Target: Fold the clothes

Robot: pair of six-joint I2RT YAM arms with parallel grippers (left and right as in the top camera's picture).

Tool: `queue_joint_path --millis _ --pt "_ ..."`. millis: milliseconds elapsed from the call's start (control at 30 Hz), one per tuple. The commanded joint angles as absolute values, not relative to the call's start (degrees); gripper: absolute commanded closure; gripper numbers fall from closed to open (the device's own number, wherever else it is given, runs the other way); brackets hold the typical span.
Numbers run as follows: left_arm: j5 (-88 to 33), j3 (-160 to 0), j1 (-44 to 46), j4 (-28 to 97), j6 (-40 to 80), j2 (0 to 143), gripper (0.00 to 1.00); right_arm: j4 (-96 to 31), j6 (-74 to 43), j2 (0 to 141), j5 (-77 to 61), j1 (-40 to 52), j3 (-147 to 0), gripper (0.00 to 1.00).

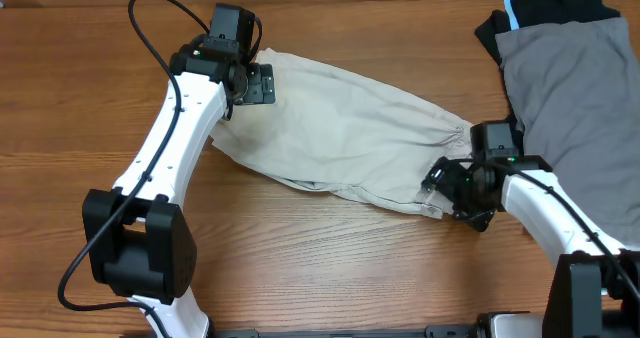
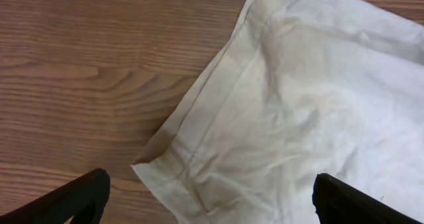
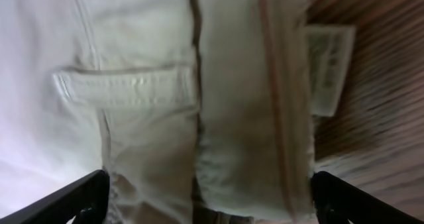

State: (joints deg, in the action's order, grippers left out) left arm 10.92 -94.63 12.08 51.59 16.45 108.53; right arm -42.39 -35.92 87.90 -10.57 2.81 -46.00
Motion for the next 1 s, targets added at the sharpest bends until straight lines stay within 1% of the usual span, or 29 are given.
queue_joint_path --millis 0,267,467,667,833,967 --pt "10.44 -95.42 12.36 51.9 15.35 107.85 0.0 -40.86 -35.55 88.31 -12.73 4.95 -44.86 0.0" --pt "10.44 -95.42 12.36 51.88 15.35 107.9 0.0 -37.32 -35.62 90.7 -12.75 8.84 -43.48 0.0" --pt "10.44 -95.42 12.36 51.83 15.38 107.94 0.0 -34.65 -35.97 92.71 -12.93 9.06 -43.07 0.0" --pt "10.44 -95.31 12.4 52.21 15.38 108.01 0.0 -29.36 -35.7 97.14 -10.87 9.04 -43.07 0.03" --pt "10.44 -95.31 12.4 52.21 15.38 108.01 0.0 -23.92 -35.7 102.41 -4.38 8.97 -43.07 0.05" --pt "10.41 -95.31 12.4 52.25 15.38 108.01 0.0 -18.96 -35.51 103.33 1.87 8.88 -43.11 0.05"
